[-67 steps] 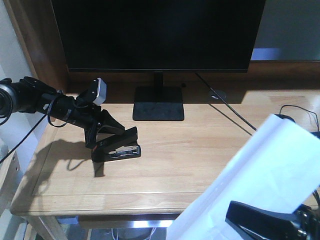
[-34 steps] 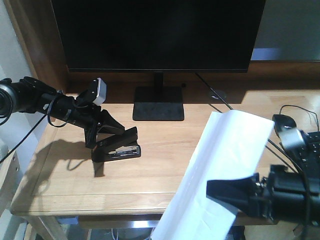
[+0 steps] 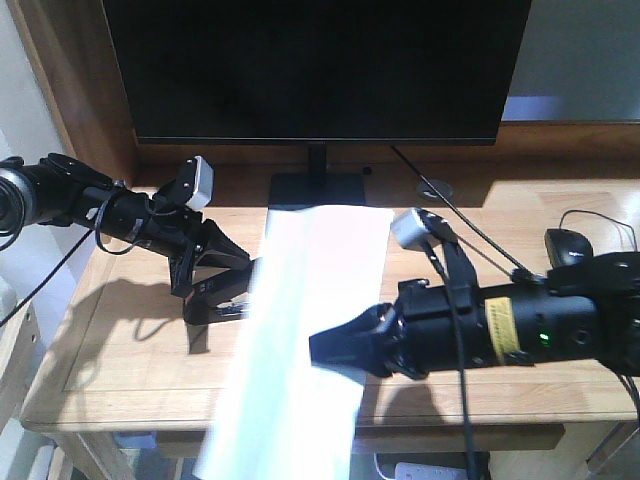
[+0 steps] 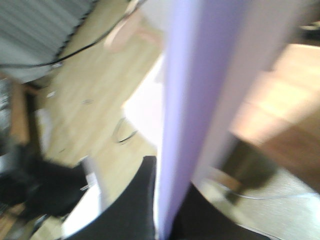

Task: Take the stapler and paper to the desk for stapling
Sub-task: 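Lower the paper sheet flat onto the desk beside the stapler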

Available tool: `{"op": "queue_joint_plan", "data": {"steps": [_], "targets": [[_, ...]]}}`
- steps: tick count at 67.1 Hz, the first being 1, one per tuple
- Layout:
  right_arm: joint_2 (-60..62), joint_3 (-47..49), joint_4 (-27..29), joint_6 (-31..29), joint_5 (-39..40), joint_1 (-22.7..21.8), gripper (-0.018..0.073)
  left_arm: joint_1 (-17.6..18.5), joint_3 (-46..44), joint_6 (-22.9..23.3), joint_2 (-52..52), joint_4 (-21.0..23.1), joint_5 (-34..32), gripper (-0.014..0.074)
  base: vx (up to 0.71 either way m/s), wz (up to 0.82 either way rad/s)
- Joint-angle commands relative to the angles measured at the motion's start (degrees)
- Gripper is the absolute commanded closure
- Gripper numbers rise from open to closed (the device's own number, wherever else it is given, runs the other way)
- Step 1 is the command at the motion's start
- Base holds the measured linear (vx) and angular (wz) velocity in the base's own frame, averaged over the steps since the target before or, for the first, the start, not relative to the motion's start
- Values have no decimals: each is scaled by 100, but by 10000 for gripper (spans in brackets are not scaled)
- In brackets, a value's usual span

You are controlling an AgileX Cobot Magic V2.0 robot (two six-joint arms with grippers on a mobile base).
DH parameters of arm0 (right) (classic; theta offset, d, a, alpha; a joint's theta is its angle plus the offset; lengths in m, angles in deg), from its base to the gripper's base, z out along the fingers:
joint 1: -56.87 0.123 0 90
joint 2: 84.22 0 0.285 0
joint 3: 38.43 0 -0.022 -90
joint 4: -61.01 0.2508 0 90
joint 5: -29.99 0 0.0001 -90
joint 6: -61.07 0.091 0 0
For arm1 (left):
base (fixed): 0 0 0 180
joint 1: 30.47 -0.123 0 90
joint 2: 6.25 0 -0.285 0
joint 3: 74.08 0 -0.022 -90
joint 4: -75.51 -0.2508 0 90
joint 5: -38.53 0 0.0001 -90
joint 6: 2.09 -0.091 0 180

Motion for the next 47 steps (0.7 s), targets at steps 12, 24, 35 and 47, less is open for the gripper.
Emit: {"op": "queue_joint_plan", "data": {"steps": [12,24,35,47], "targets": [[-555,180,-390,581,-1667,6,564,21,-127,57,-344,383,207,603,0,0],[-849,180,-390,754,-2298,6,564,21,-127,57,-344,383,207,603,0,0],[-879,180,-261,754,-2878,6,564,21,-127,57,-344,383,207,603,0,0],[-879,192,8,754,-3376,6,564,21,-127,57,-344,383,207,603,0,0]]}}
